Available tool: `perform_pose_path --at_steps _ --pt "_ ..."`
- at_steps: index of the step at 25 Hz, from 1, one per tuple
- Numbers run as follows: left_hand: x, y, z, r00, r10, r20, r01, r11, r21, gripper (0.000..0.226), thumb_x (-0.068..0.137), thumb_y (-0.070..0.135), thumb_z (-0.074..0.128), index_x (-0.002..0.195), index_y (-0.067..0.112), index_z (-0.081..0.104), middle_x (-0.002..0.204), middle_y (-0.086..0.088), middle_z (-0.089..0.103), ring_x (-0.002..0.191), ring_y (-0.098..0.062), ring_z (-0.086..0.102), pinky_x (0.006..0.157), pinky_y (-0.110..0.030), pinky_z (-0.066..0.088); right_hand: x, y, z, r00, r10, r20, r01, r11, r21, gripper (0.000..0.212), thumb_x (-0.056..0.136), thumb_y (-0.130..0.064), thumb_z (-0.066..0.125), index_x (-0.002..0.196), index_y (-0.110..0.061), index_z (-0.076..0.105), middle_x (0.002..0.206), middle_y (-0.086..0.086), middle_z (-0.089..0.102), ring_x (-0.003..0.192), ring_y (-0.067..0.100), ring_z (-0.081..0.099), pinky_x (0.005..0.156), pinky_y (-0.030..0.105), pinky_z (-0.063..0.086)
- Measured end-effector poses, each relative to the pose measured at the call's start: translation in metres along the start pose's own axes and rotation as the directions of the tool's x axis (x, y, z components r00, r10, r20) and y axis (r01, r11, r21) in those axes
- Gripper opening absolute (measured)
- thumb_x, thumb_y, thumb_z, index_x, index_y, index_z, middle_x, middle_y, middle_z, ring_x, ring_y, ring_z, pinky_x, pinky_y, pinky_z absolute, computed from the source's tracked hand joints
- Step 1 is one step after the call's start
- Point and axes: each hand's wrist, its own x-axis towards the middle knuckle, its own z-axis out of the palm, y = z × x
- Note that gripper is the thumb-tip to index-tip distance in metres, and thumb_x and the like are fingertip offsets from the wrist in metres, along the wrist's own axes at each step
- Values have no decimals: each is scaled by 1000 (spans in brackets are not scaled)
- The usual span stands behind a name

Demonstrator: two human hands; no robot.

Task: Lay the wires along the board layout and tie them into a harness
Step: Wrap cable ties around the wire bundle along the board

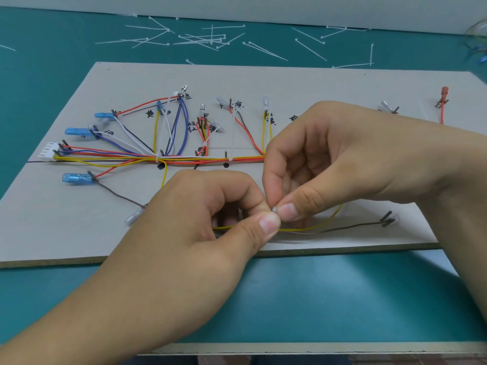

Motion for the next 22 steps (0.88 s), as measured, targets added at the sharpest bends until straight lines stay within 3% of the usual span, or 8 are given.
perform_pose_path --at_steps 8,14,16,19,22 --pt "1 0 0 1000 -6 18 7 998 -62 15 75 23 71 74 9 65 65 11 62 59 3 55 59 -6 43 -1 0 -1 1000 -17 9 17 999 40 6 80 2 76 84 -3 76 73 15 74 65 21 69 65 30 59" --pt "4 -1 -2 1000 -1 8 2 995 -97 19 75 17 72 74 -1 65 61 -8 61 55 0 53 54 -9 44 -1 0 3 998 -35 -55 36 999 20 1 84 1 72 84 0 73 68 10 71 62 17 68 62 31 58" --pt "4 -1 -3 1000 -5 -6 5 997 -81 17 74 19 73 74 3 66 60 -7 63 52 -5 53 51 -15 45 -1 -1 2 998 -30 -55 30 1000 -5 0 84 -3 73 84 -2 73 68 10 70 63 17 67 64 30 58" --pt "6 0 -8 999 -46 -7 46 999 15 10 73 29 76 79 21 74 67 -8 68 58 -30 55 52 -39 44 -1 -1 3 998 -37 -53 36 999 -21 1 86 -4 71 85 -3 71 67 4 70 62 15 66 63 28 57" --pt "9 0 -11 999 -54 1 54 998 -28 10 72 31 79 78 23 77 66 -6 70 58 -32 56 59 -37 44 -2 -1 2 996 -60 -61 60 998 3 3 86 -3 70 84 -5 70 67 2 70 62 15 65 64 28 56"
